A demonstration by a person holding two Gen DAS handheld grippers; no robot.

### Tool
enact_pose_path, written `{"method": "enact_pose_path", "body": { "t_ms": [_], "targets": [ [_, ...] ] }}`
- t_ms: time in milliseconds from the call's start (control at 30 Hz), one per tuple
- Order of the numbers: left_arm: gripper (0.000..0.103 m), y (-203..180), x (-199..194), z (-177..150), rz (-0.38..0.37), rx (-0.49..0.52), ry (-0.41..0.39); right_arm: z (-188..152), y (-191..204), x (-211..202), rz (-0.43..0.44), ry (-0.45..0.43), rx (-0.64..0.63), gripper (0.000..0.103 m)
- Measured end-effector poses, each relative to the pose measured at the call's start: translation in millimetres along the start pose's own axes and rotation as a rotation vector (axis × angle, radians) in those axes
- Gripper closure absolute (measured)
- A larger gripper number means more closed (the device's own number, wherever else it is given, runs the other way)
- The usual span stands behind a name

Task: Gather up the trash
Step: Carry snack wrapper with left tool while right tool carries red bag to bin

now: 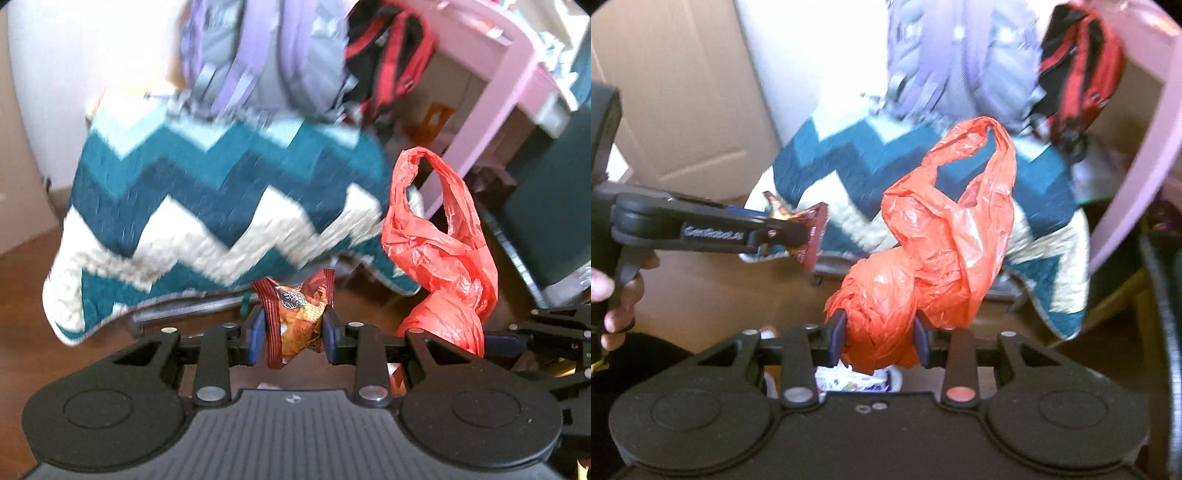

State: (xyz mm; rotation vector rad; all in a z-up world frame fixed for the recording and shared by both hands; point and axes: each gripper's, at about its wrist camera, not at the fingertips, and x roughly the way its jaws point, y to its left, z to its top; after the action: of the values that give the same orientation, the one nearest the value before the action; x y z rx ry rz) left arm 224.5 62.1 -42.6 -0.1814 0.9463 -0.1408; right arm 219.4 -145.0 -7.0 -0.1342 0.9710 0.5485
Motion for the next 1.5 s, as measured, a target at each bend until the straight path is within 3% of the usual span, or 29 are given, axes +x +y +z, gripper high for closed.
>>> {"method": "enact_pose_path", "body": {
  "t_ms": [400, 767, 1100, 1300, 1500],
  "targets": [
    [0.072, -107.9, -86.0, 46.1, -0.039, 0.135, -0.215, 28.9, -79.9, -143.1, -0.144, -0.263, 0.042, 0.067],
    [0.072, -234.1, -124.2, 107.8, -0.159, 0.301, -0.361, 45.8, -178.1, -252.6, -0.305, -0.424, 0.14, 0.067],
    [0.072, -357.4, -106.9, 143.8, -0.276, 0.454, -0.366, 42.9, -277.5, -277.2, -0.457, -0.389, 0.255, 0.067],
    [0.072, -414.7, -71.0, 156.8, -0.314, 0.513, -0.324, 31.8, -320.9, -262.2, -0.48, -0.312, 0.305, 0.067],
    [0.072, -454.0, -34.2, 175.0, -0.329, 0.523, -0.274, 27.6, -335.9, -240.5, -0.478, -0.221, 0.268, 0.067]
  ]
}}
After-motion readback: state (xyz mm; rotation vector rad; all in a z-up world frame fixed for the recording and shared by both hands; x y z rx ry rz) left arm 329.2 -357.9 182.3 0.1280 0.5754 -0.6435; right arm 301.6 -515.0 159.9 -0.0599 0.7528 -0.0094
